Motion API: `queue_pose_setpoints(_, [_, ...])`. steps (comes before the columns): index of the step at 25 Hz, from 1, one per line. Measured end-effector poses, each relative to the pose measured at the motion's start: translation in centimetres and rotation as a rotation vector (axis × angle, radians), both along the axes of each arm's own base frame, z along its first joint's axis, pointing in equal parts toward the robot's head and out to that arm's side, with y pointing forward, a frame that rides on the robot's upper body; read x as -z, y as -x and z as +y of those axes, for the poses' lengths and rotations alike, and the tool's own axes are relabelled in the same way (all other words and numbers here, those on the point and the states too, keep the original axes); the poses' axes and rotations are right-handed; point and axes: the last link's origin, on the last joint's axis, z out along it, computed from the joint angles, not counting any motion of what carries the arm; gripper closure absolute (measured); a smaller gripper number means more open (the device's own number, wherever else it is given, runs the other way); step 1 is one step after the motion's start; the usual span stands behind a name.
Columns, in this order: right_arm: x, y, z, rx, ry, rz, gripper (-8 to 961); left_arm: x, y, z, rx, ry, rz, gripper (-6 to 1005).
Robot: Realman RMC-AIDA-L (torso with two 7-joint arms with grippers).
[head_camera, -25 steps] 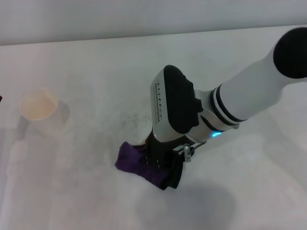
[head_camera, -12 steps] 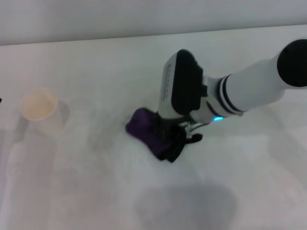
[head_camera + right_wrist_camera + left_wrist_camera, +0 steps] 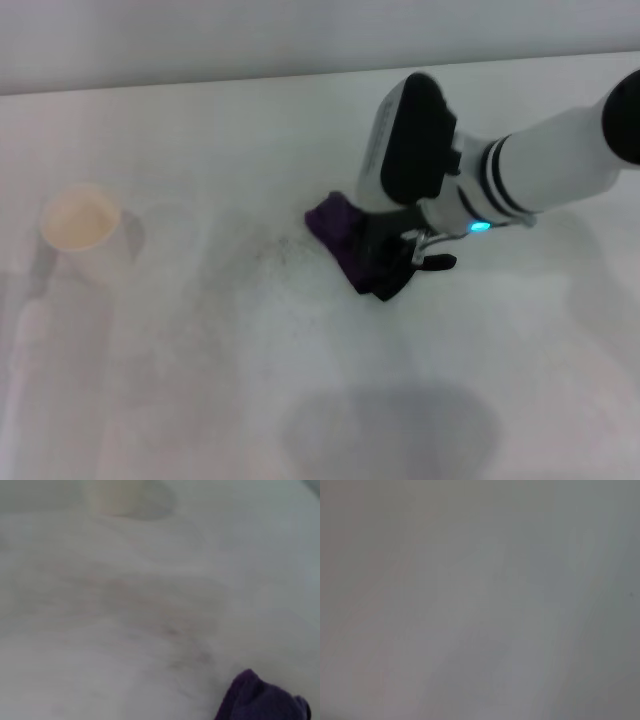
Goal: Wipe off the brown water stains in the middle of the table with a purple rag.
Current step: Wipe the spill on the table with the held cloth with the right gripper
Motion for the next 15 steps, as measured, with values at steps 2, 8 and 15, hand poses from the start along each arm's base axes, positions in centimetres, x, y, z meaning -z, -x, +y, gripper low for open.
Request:
queue_pose_setpoints(2, [1.2, 0.9, -1.3, -0.020, 0.074, 0.011, 864, 0.0, 0.0, 0.0, 0.000, 0.000, -0.003, 111])
queue_pose_setpoints(8, [3.4, 3.2, -4.3, -0.092, 0.234, 0.089, 859, -0.1, -0.1, 0.2, 0.004, 0.000, -0.001, 112])
queue_pose_setpoints(15, [4.1, 3.4, -4.4, -0.106, 0.217, 0.132, 853, -0.2, 0.0, 0.2, 0.004, -0.001, 0.007, 111])
